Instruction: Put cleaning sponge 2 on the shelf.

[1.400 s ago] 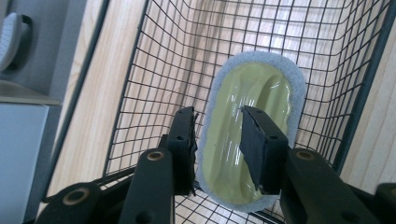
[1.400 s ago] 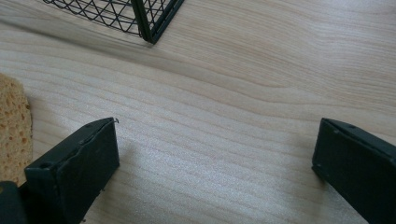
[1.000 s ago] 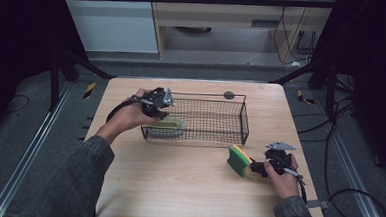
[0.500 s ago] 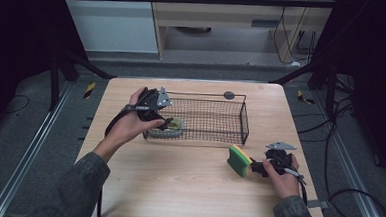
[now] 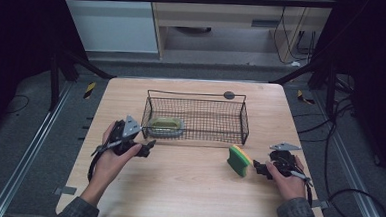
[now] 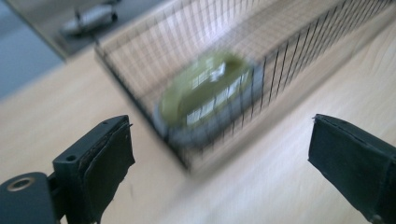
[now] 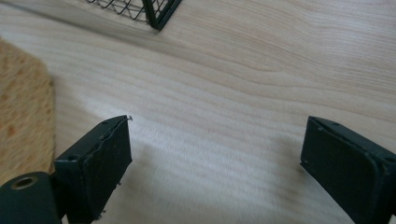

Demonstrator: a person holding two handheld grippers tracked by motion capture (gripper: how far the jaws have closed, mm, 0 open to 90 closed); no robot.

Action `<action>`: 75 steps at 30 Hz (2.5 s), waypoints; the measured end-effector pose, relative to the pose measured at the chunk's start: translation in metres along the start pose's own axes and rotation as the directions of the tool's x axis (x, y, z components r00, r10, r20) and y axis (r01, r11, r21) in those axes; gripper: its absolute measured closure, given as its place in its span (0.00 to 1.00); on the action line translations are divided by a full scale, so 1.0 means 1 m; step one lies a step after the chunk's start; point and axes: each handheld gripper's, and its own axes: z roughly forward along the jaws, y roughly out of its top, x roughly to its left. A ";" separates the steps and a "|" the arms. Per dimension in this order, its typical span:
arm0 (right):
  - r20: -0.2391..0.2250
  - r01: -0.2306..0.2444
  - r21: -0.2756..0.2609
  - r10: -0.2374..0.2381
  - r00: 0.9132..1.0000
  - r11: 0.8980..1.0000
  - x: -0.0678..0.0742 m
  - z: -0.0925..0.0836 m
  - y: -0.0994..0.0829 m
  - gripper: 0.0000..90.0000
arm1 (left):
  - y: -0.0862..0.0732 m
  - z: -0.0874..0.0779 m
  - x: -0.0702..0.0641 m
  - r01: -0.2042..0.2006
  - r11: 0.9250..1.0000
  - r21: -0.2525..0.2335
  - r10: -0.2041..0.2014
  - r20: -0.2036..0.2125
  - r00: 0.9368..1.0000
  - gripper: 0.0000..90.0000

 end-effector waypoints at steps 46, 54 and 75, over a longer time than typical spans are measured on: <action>-0.148 0.306 0.263 -0.276 0.950 0.915 0.085 -0.070 0.076 0.17 | -0.077 0.042 0.012 0.216 0.970 0.113 -0.225 0.071 0.972 0.00; -0.160 0.318 0.274 -0.283 0.946 0.908 0.091 -0.062 0.086 0.17 | -0.077 0.042 0.012 0.214 0.970 0.113 -0.223 0.073 0.972 0.00; -0.169 0.307 0.347 -0.263 0.950 0.886 0.091 -0.026 0.096 0.28 | -0.077 0.043 0.012 0.211 0.971 0.113 -0.220 0.076 0.972 0.00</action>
